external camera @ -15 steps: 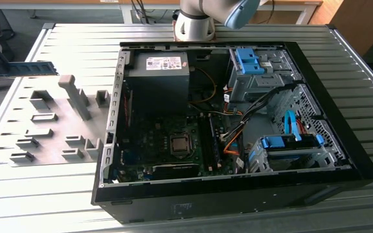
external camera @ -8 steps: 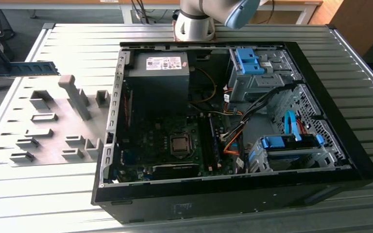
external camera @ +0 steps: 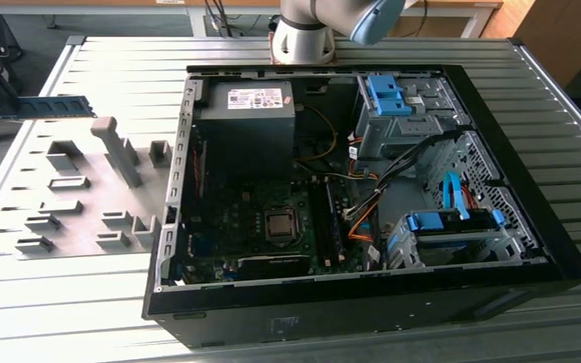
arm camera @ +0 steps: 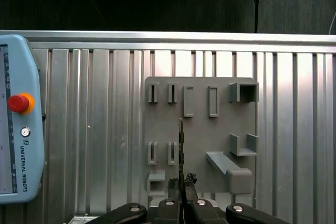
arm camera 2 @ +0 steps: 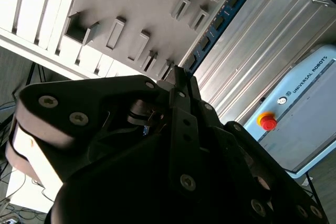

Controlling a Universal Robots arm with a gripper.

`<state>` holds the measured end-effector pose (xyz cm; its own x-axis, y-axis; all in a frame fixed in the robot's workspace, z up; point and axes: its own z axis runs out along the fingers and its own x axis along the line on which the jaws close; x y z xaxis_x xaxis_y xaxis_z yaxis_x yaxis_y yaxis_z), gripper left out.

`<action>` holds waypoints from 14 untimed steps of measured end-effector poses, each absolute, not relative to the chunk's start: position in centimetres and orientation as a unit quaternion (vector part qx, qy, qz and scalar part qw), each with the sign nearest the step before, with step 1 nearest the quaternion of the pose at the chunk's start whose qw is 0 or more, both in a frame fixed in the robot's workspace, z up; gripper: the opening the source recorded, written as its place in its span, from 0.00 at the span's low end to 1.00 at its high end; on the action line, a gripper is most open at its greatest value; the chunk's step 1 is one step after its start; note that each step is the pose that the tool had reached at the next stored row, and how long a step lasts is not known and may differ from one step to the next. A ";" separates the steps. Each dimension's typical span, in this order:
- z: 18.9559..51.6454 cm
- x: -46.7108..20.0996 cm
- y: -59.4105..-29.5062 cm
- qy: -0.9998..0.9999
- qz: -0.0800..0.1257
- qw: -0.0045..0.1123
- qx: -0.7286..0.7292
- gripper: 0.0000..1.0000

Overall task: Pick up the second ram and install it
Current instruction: 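Pick up the second ram and move it above second insertion slot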

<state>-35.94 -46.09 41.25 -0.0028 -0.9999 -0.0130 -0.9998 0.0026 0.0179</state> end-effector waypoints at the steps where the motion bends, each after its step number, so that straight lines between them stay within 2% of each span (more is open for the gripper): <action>1: 41.3 -35.9 -46.1 -0.708 -0.011 0.002 0.706 0.14; 14: 41.3 -35.1 -46.1 -0.708 -0.011 0.002 0.706 0.14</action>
<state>-35.06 -46.09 41.25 -0.0028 -0.9999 -0.0131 -0.9998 0.0026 0.0179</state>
